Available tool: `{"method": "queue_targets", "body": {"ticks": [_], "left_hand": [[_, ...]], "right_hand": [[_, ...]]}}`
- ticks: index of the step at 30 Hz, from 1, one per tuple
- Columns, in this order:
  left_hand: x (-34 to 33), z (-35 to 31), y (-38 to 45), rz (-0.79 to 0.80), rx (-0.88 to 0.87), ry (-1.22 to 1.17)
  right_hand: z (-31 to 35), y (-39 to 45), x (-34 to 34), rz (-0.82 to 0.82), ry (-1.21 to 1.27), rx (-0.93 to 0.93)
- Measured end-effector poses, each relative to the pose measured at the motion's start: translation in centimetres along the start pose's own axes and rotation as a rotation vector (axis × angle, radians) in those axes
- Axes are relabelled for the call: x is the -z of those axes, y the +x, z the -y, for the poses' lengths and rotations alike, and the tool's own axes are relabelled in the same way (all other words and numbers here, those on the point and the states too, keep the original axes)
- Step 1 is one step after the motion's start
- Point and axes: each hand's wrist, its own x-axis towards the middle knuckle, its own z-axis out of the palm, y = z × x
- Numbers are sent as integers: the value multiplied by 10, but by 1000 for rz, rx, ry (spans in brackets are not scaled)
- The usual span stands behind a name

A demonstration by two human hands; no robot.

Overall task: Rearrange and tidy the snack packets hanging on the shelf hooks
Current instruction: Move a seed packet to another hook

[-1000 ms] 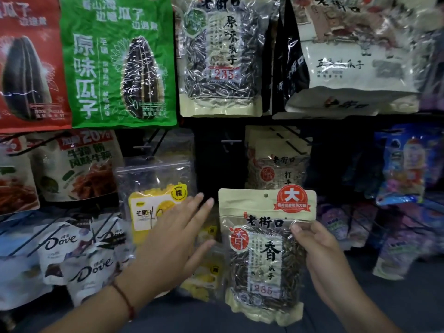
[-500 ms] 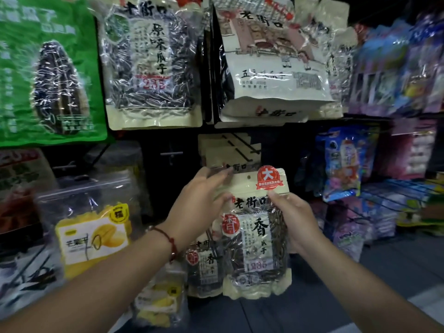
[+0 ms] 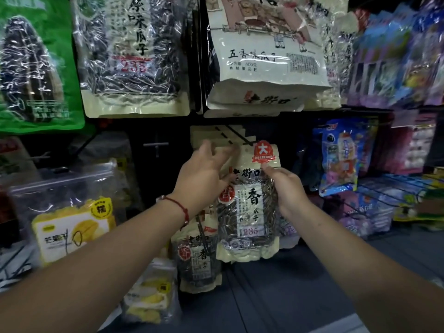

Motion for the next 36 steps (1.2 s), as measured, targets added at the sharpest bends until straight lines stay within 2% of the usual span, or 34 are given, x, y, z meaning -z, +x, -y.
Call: {"method": "queue_targets", "body": {"ticks": [8,16,22,27,30,33,36], "left_hand": [[-2,-2,-10,-1,-16,143],[-6,-1,-6,8,-16,183],[-24,10,-4,22,-10,249],[-43,13,-16,41,14,406],[-47,6,-28,33,-61,414],[-36,-14,-47,202,-227,337],[-10,-41,-48,438,-351,227]], "right_hand": [[-2,-2,6,62,-36,-68],[1,6,0,69,-95,-110],[-8,12,-13,-51,-200,15],[-19,19,-15,-65,-364,156],[-20,17,-7,-40,-493,196],[-18,-2,16,51,-772,185],[13,-38,57,78,-1059,54]]}}
